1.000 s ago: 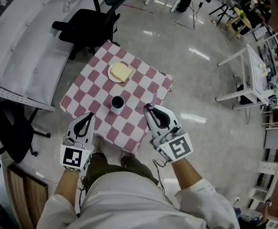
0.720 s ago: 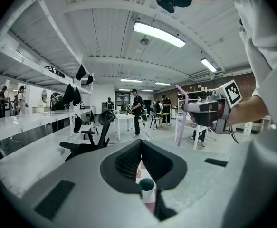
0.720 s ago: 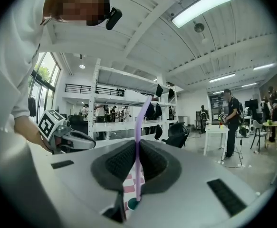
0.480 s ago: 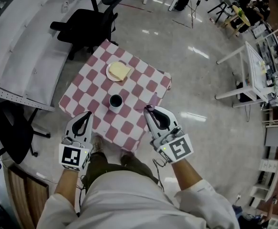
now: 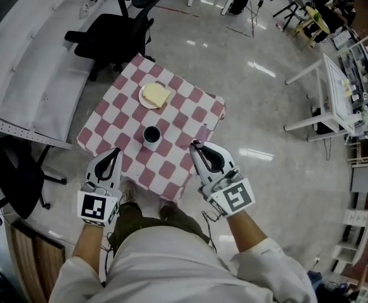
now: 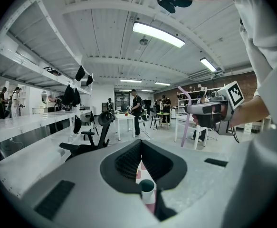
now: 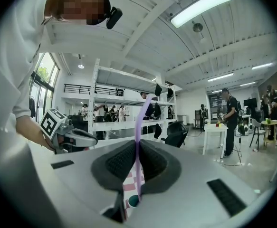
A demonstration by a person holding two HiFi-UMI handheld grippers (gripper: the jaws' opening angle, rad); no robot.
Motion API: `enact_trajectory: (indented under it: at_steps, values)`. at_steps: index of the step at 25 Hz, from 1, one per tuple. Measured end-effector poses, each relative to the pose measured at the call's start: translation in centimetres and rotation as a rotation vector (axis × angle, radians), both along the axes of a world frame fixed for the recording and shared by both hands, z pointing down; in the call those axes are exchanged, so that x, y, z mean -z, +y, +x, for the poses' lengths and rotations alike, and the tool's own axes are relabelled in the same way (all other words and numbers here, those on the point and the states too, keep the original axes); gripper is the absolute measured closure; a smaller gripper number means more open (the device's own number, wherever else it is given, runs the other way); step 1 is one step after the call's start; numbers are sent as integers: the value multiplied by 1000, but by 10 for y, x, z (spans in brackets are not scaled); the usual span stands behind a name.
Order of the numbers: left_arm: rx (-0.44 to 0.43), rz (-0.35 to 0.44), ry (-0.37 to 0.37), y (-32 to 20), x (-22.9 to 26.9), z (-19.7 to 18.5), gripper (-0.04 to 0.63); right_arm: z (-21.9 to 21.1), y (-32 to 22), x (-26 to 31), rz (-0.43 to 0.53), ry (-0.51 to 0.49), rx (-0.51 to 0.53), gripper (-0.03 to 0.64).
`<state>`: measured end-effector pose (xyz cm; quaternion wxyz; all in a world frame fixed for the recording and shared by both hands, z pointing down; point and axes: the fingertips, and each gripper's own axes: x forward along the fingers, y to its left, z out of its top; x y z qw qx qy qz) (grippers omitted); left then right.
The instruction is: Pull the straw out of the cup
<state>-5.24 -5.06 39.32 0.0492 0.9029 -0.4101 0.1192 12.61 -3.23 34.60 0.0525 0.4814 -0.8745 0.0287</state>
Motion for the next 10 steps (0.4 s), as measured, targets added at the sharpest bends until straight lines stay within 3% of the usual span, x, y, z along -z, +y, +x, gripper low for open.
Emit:
enact_trajectory:
  at_steps: [10]
  values:
    - [1, 1, -2, 1, 3, -1, 591, 1, 0, 0, -3, 1, -2, 588]
